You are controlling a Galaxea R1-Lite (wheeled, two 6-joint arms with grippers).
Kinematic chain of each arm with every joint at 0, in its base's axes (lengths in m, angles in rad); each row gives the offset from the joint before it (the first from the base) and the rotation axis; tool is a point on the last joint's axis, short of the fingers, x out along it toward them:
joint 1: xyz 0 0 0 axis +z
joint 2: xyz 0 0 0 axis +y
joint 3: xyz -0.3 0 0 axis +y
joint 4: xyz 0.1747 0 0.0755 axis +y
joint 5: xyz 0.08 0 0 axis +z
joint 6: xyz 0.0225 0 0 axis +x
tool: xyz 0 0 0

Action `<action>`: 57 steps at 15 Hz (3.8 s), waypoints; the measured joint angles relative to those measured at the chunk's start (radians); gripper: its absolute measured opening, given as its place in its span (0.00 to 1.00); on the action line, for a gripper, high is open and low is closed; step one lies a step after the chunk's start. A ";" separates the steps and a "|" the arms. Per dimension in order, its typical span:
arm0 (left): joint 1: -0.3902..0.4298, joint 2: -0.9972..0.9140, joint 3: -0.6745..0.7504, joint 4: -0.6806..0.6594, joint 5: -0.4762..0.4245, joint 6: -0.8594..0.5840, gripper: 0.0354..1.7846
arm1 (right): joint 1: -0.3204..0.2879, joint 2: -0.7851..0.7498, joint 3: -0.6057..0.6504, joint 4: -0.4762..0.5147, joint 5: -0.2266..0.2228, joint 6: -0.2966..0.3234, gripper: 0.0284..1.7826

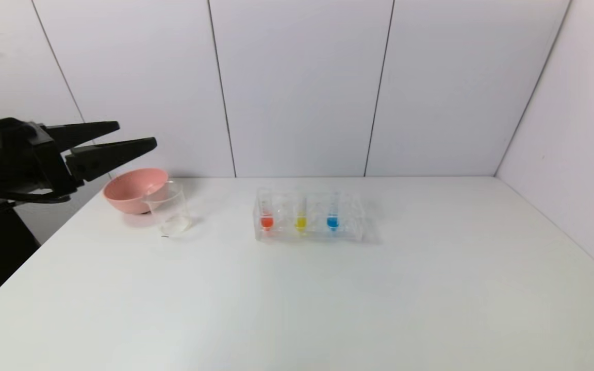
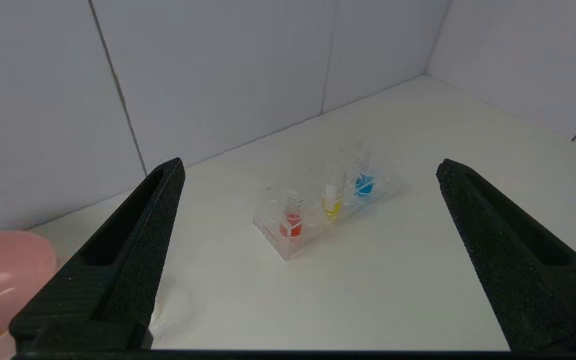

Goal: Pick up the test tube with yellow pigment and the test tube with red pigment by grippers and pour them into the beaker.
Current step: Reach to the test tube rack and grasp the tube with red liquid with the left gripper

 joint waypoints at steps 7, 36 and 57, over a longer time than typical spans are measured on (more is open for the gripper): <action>-0.009 0.270 -0.009 -0.211 -0.293 0.121 0.99 | 0.000 0.000 0.000 0.000 0.000 0.000 0.05; -0.204 0.958 -0.404 -0.449 -0.483 0.143 0.99 | 0.000 0.000 0.000 0.000 0.000 0.000 0.05; -0.213 1.083 -0.541 -0.447 -0.481 0.073 0.99 | 0.000 0.000 0.000 0.000 0.000 0.000 0.05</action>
